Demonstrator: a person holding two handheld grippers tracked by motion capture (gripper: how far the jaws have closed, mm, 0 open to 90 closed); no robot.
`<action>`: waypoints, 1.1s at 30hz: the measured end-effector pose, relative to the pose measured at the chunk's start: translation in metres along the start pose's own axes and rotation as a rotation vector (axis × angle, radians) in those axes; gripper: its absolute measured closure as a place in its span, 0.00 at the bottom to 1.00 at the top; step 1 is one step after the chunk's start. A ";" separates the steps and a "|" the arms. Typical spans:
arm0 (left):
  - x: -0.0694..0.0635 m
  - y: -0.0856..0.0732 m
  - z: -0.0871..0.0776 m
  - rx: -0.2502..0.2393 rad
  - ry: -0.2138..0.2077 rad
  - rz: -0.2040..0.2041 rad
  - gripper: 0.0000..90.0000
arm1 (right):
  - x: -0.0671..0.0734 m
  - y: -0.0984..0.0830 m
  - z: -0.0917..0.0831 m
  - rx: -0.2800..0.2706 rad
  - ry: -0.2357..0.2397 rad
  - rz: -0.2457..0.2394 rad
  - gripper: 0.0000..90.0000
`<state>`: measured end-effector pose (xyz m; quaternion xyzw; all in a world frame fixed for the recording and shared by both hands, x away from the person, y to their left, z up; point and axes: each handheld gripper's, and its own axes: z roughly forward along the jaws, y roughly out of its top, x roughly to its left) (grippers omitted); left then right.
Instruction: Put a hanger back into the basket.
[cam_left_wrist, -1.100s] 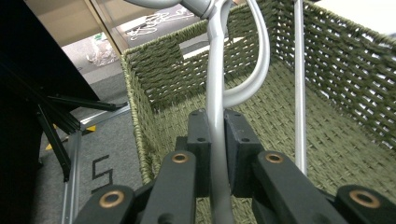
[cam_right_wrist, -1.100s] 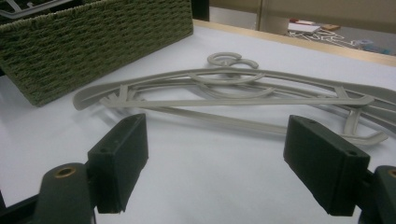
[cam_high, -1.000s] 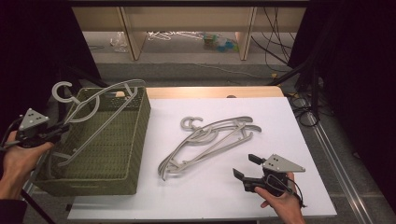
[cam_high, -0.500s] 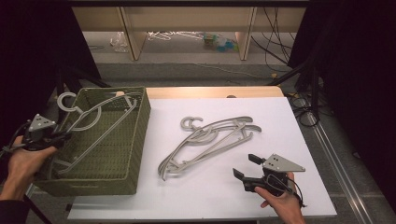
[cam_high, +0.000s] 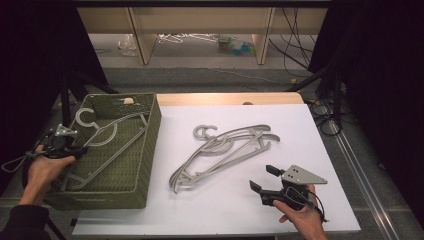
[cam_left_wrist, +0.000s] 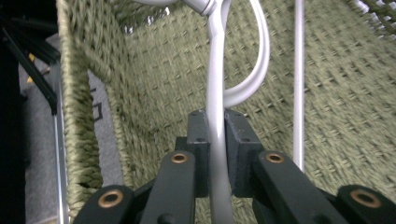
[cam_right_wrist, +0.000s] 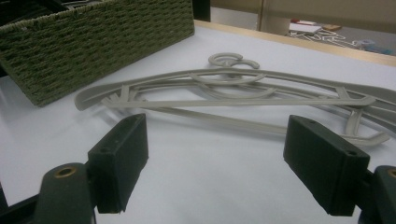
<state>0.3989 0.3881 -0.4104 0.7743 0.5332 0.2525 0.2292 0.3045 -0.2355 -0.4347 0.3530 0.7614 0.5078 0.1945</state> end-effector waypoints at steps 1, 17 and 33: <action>0.001 -0.001 0.001 0.004 -0.007 -0.008 0.90 | 0.000 0.000 0.001 -0.005 0.000 0.000 0.25; -0.064 0.027 -0.067 -0.211 -0.135 0.006 0.46 | 0.000 -0.001 0.002 -0.022 0.018 0.031 0.25; -0.217 0.089 -0.033 -0.237 -0.409 0.172 0.37 | 0.001 0.000 -0.001 -0.028 0.024 0.028 0.25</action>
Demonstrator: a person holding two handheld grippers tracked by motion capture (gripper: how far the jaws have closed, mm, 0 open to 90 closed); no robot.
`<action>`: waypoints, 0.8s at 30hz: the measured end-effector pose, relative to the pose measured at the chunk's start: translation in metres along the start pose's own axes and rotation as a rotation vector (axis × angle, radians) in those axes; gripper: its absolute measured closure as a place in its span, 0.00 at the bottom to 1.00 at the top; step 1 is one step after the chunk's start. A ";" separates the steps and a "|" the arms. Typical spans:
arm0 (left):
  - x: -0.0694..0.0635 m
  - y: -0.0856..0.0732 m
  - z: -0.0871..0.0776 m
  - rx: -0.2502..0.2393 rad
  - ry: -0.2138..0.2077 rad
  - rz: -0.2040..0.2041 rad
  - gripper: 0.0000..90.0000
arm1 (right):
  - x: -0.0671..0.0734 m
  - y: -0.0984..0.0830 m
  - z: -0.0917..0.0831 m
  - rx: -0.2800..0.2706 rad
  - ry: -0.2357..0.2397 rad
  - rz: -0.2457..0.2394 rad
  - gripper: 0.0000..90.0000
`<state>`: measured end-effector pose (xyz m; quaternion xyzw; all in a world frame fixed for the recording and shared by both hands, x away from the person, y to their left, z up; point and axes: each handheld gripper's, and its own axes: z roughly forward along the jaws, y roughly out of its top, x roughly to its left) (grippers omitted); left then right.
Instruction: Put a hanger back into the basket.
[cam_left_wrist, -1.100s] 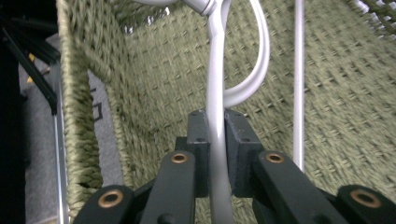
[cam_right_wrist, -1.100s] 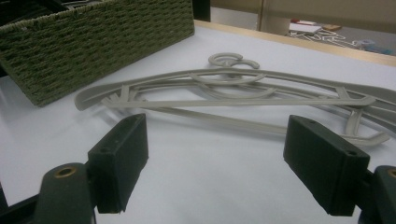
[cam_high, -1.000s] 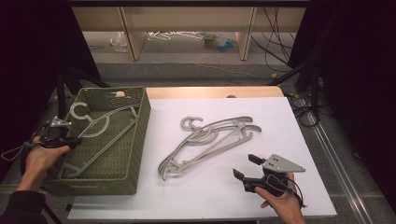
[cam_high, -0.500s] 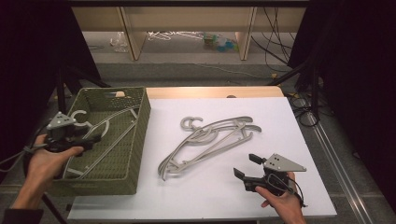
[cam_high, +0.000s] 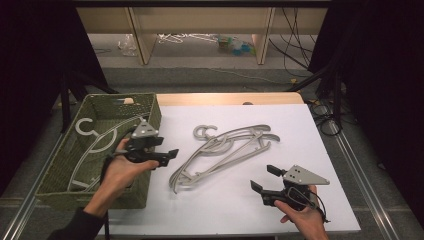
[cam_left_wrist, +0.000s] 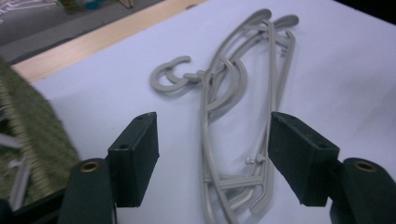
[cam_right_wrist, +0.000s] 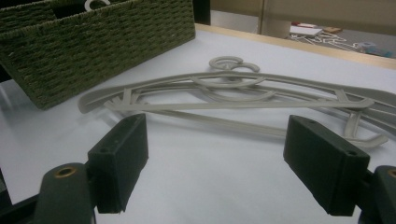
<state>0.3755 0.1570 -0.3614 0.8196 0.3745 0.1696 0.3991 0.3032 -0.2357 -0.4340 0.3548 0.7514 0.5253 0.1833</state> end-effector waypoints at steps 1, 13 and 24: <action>-0.001 0.002 0.004 0.017 -0.002 0.017 0.36 | 0.000 0.000 -0.001 0.008 -0.003 -0.003 0.25; -0.013 0.005 0.065 0.090 -0.005 0.061 0.27 | 0.001 0.001 -0.001 -0.006 0.011 0.007 0.25; -0.009 0.001 0.088 0.100 0.013 0.044 0.27 | 0.001 0.001 -0.002 0.003 0.003 -0.012 0.25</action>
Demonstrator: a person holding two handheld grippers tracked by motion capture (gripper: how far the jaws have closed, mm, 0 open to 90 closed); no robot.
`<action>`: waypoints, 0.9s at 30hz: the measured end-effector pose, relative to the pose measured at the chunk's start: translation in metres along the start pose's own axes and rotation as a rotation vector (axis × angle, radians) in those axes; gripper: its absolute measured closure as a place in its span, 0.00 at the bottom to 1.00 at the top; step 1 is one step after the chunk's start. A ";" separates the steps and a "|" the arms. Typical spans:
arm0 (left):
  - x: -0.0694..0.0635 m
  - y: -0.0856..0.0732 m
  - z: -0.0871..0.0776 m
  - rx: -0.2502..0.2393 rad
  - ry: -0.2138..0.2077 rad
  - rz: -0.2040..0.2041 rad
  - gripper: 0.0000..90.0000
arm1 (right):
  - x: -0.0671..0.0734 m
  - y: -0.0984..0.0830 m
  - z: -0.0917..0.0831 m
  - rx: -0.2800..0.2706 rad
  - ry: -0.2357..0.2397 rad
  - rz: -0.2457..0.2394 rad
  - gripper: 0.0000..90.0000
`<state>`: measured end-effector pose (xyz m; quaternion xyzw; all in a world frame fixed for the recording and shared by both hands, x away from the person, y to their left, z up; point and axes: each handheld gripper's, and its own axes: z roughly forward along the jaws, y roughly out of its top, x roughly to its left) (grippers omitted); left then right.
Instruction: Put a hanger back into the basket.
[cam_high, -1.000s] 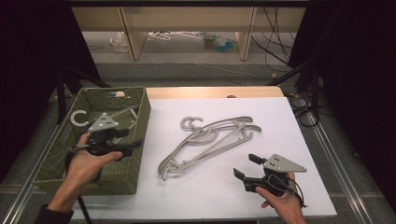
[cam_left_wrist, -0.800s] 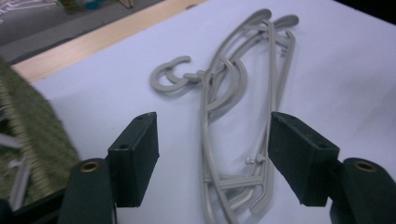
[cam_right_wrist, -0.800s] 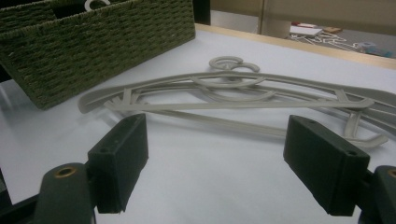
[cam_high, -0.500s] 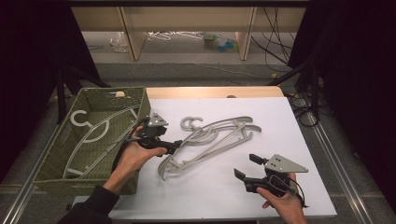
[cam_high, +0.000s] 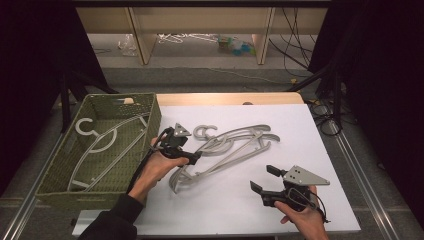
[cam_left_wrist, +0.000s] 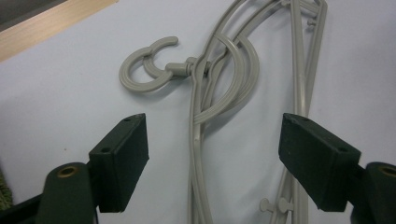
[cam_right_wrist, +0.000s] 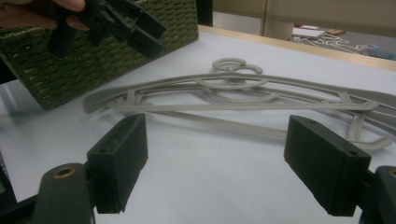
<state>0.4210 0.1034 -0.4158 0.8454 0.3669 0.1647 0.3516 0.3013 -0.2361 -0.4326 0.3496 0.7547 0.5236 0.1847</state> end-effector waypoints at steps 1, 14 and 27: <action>0.000 0.000 0.002 0.002 -0.003 -0.005 0.27 | 0.000 0.000 0.001 -0.016 0.016 0.002 0.25; -0.015 -0.002 0.040 0.042 -0.057 -0.090 0.27 | 0.001 -0.001 0.003 -0.024 0.031 0.009 0.25; 0.003 -0.004 0.057 0.093 -0.004 -0.107 0.27 | 0.002 0.000 0.005 -0.013 0.036 0.004 0.25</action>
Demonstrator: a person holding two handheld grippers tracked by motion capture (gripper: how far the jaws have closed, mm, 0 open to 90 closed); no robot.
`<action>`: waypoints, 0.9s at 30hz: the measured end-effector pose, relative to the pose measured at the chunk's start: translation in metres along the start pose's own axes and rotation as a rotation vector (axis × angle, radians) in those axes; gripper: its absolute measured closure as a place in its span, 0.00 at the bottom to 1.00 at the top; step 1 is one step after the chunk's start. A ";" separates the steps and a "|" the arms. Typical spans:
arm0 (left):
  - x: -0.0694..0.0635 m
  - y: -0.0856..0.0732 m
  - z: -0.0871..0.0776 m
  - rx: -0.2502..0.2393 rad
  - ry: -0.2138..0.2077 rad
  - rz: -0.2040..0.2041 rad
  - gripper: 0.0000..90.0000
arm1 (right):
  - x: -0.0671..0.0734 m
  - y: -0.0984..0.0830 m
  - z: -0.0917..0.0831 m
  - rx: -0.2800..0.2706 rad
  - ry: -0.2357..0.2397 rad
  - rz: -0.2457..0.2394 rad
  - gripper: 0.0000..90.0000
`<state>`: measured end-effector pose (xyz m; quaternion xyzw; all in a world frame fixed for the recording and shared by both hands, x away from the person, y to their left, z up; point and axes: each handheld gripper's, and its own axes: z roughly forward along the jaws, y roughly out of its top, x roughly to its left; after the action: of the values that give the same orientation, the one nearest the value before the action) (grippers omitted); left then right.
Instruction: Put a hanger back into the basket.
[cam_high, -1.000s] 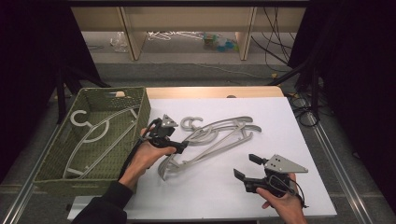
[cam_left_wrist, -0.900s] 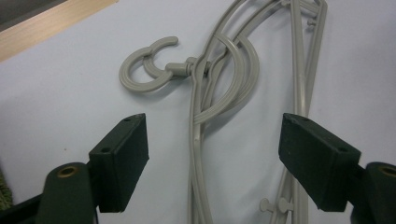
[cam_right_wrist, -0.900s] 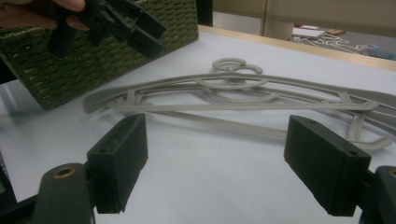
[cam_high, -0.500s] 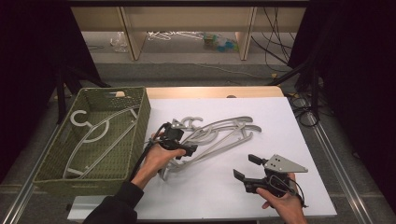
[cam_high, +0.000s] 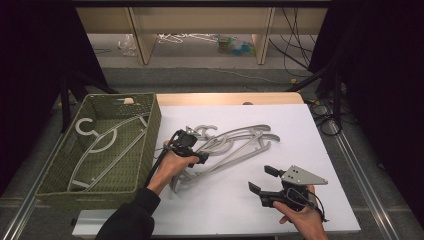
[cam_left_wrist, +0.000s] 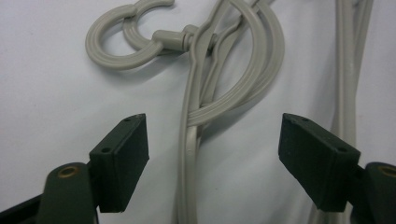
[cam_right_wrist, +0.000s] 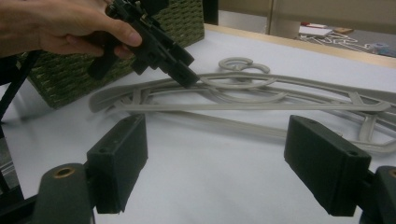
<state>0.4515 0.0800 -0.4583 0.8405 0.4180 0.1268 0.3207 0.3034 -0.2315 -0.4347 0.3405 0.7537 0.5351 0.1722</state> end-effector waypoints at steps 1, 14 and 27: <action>0.001 0.000 0.001 0.004 -0.002 -0.003 0.27 | 0.000 0.000 0.000 0.000 0.003 0.001 0.25; 0.007 0.000 0.013 0.028 0.020 0.029 0.34 | 0.001 0.000 -0.001 0.005 0.001 -0.006 0.25; 0.016 -0.001 0.025 0.063 -0.021 0.064 0.75 | 0.000 0.001 -0.001 0.027 -0.011 -0.010 0.25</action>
<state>0.4732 0.0821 -0.4786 0.8643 0.3912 0.1148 0.2945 0.3024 -0.2321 -0.4336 0.3419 0.7617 0.5220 0.1744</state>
